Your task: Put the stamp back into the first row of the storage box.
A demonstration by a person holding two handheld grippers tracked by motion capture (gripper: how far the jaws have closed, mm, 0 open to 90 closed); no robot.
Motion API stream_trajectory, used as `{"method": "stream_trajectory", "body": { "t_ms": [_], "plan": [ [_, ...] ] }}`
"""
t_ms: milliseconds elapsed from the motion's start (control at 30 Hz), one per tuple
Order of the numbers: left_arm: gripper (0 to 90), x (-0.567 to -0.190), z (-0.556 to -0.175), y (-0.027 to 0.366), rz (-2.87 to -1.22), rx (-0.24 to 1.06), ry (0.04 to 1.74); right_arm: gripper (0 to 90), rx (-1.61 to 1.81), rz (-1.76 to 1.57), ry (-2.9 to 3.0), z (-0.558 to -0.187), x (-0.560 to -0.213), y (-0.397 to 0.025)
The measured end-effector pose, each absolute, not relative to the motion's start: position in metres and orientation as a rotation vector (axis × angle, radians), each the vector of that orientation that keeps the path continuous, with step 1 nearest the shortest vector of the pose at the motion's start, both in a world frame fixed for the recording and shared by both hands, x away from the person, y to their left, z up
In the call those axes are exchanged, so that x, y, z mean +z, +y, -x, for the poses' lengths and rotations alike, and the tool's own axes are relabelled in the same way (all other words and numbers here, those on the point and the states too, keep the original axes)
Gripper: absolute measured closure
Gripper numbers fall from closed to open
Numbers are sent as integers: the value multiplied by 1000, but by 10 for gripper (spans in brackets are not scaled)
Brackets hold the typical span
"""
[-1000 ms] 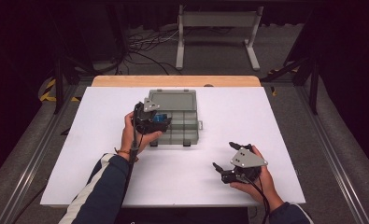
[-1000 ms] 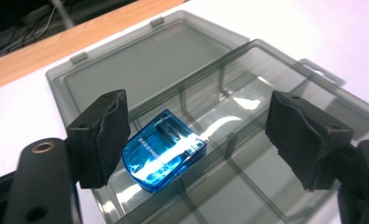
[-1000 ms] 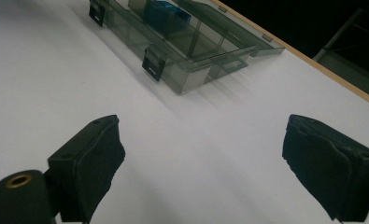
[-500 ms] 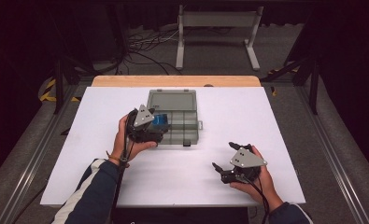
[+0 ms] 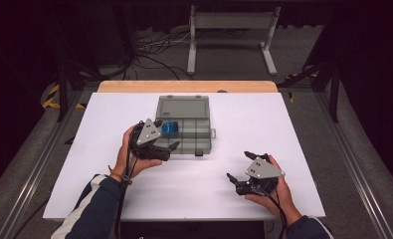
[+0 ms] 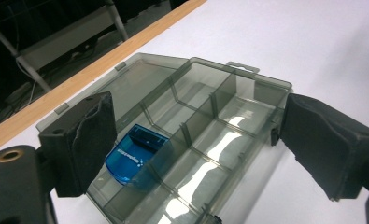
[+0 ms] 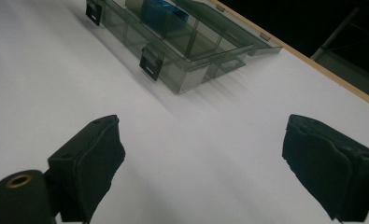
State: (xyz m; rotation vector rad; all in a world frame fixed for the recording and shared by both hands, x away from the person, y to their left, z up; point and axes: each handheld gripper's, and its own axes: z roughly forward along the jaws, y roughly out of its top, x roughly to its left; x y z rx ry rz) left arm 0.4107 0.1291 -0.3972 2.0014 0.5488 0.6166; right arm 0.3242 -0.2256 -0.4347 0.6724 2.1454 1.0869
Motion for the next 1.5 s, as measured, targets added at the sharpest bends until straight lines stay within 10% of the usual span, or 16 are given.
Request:
{"method": "stream_trajectory", "body": {
  "t_ms": [1500],
  "plan": [
    [126, -419, -355, 193, -2006, 688, 478, 125, 1098, -690, 2114, -324, -432, -227]
  ]
}}
